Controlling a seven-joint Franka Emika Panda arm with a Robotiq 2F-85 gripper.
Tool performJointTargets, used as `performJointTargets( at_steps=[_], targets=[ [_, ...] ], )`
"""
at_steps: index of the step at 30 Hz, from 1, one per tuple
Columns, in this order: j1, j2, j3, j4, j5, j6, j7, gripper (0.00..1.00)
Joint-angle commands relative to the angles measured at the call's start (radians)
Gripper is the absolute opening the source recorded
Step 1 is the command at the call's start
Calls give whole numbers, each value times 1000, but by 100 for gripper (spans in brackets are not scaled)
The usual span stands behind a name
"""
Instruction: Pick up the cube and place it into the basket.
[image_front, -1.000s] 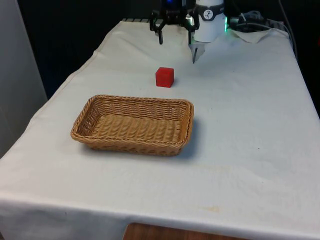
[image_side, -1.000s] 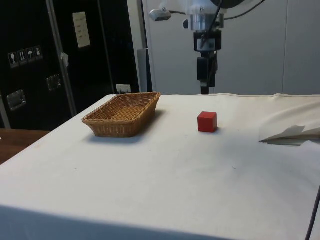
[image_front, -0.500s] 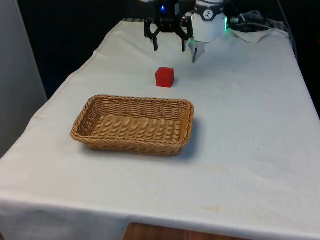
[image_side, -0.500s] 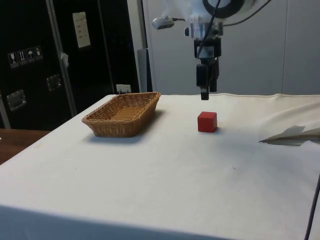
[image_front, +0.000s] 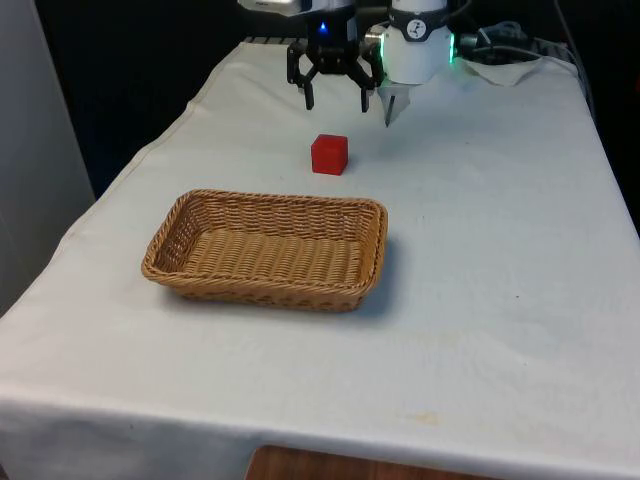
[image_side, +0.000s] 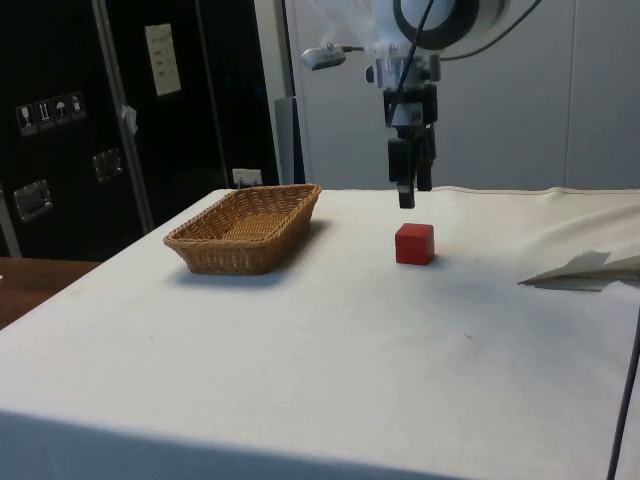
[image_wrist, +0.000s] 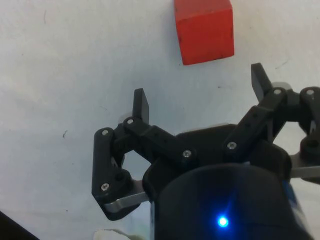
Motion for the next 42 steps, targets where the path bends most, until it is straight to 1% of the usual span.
performJointTargets(
  at_steps=[1, 2, 6, 8, 9, 10, 11, 15, 17, 18, 19, 25, 26, 27, 33, 34, 35, 42],
  targets=[
    [2, 4, -2, -2, 22, 12, -23, 100],
    [2, 4, -2, -2, 22, 12, -23, 100],
    [2, 27, -6, 7, 36, 22, -55, 100],
    [1, 49, -6, 18, 51, 31, -81, 100],
    [-1, 44, -7, 15, 24, 25, -54, 100],
    [1, 49, -6, 18, 51, 31, -81, 100],
    [0, 62, -5, 26, 60, 35, -94, 100],
    [0, 83, -3, 36, 75, 45, -113, 100],
    [0, 87, -2, 36, 77, 47, -116, 100],
    [-1, 92, -5, 42, 63, 39, -106, 100],
    [0, 88, -3, 37, 76, 46, -115, 100],
    [-2, 91, -6, 30, 72, 53, -116, 100],
    [-1, 93, -6, 37, 63, 39, -107, 100],
    [-2, 93, -6, 28, 74, 56, -118, 100],
    [-3, 110, -5, 22, 82, 84, -127, 100],
    [-2, 112, -8, 26, 63, 71, -111, 100],
    [-3, 116, -3, 20, 86, 94, -129, 100],
    [0, 132, 4, 24, 86, 113, -120, 100]
  ],
)
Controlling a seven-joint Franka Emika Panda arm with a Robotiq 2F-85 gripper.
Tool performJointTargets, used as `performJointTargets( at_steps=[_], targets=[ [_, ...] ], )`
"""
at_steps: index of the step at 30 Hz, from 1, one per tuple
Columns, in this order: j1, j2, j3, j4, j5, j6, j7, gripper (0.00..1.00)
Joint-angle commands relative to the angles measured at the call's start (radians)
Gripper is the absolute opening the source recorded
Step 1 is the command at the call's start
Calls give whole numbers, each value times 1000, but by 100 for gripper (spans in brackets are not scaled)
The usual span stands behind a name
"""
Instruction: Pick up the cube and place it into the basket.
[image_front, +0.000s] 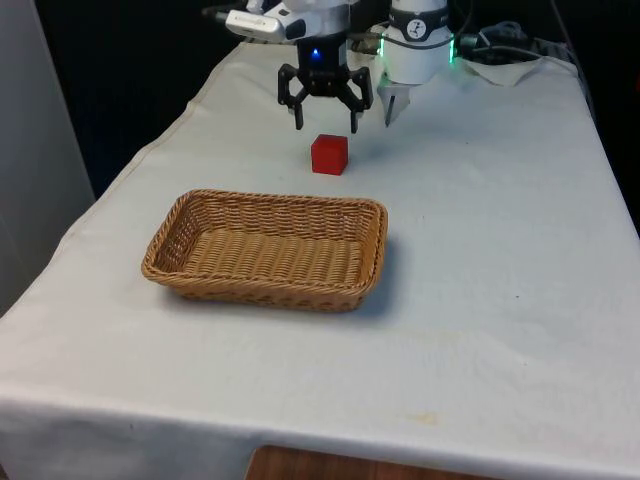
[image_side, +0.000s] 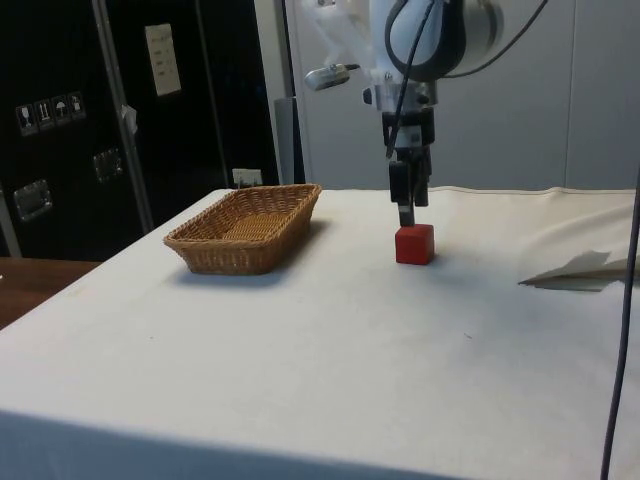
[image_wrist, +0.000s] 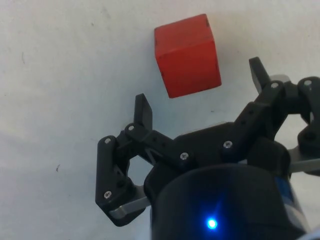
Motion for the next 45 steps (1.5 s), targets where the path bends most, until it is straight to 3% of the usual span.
performJointTargets(
  at_steps=[1, 11, 12, 13, 20, 21, 22, 29, 30, 32, 38, 39, 40, 45],
  targets=[
    [0, 0, 0, 0, 0, 0, 0, 100],
    [1, 9, 17, -1, 33, 17, -14, 100],
    [1, 9, 9, 1, 7, 5, 0, 100],
    [1, 12, 18, -1, 36, 19, -16, 100],
    [-2, 39, 31, 0, 58, 43, -24, 100],
    [1, 45, 19, 3, 26, 37, -2, 100],
    [-3, 43, 32, 0, 62, 47, -26, 100],
    [-6, 82, 47, 10, 98, 75, -45, 100],
    [1, 92, 31, 15, 67, 67, -24, 100],
    [-8, 98, 54, 12, 116, 90, -56, 100],
    [-11, 125, 67, 13, 151, 119, -78, 100],
    [1, 139, 46, 18, 121, 114, -56, 100],
    [-12, 129, 69, 13, 156, 124, -81, 100],
    [-10, 154, 72, 16, 174, 146, -90, 100]
  ],
)
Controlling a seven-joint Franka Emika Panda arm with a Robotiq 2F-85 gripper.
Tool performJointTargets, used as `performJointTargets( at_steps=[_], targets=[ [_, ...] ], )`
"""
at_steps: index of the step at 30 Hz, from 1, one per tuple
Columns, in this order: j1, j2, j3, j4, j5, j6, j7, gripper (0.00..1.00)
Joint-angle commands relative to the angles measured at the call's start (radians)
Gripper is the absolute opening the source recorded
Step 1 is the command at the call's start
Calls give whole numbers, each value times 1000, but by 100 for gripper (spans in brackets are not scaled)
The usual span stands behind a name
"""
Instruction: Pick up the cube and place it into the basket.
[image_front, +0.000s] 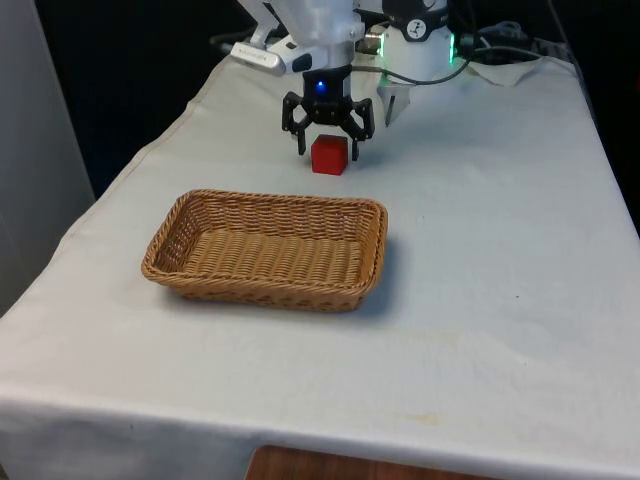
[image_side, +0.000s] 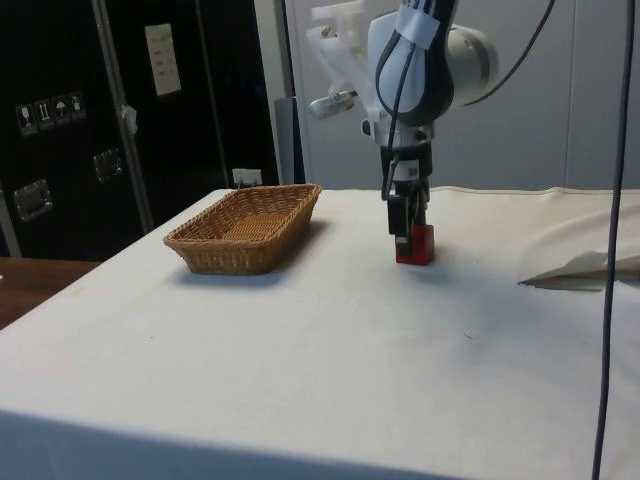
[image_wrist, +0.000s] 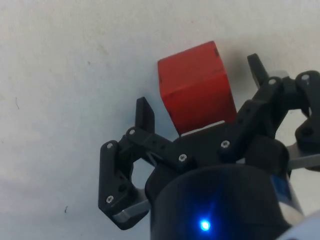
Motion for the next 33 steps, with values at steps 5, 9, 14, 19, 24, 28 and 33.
performJointTargets(
  at_steps=[5, 9, 14, 19, 24, 28, 33],
  targets=[
    [-6, -5, 9, -1, 14, 4, -10, 100],
    [-2, -1, 4, 1, 6, 3, -5, 100],
    [0, 3, 0, 3, 1, 1, 0, 88],
    [0, 2, 1, 2, 2, 1, -1, 34],
    [0, 3, 0, 3, 1, 0, 0, 1],
    [0, 3, 0, 3, 1, 0, -1, 2],
    [0, 3, 0, 3, 1, 0, 0, 2]
  ],
)
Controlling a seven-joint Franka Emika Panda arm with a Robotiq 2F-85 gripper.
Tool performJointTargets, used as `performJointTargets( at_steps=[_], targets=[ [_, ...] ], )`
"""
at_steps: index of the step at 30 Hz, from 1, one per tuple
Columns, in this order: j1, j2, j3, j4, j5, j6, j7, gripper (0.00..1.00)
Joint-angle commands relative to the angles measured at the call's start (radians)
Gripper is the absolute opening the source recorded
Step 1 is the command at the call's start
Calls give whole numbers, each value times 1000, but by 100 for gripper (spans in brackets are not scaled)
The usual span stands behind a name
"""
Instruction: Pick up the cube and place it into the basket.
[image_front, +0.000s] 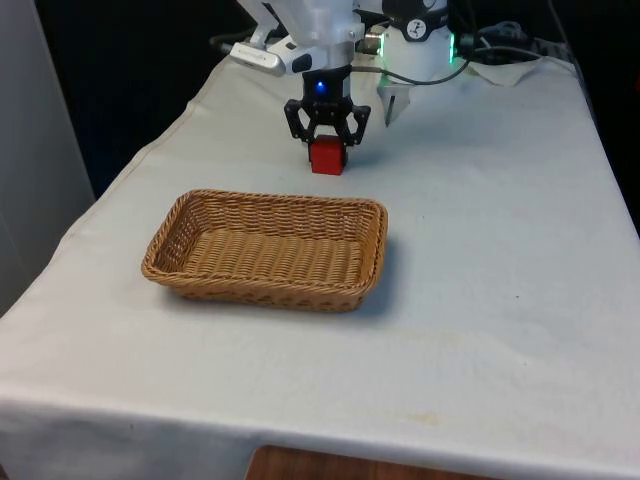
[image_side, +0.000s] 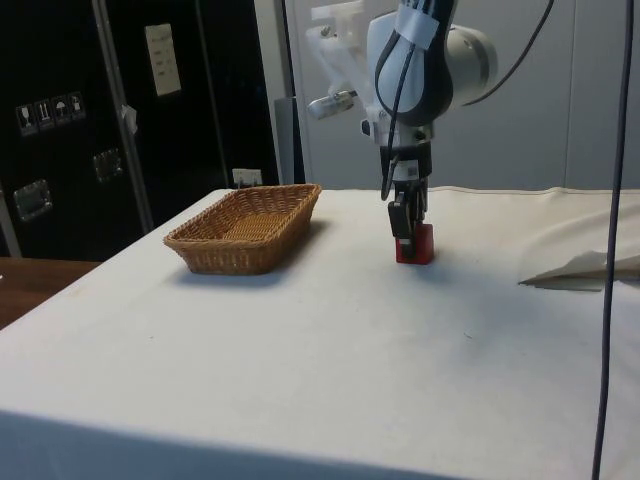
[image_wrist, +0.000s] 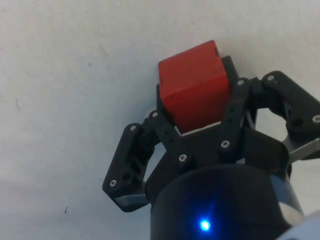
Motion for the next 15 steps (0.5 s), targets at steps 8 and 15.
performJointTargets(
  at_steps=[8, 15],
  targets=[
    [0, -3, -1, 1, 0, -1, 0, 2],
    [6, -47, -19, -1, -23, -33, 5, 2]
  ],
)
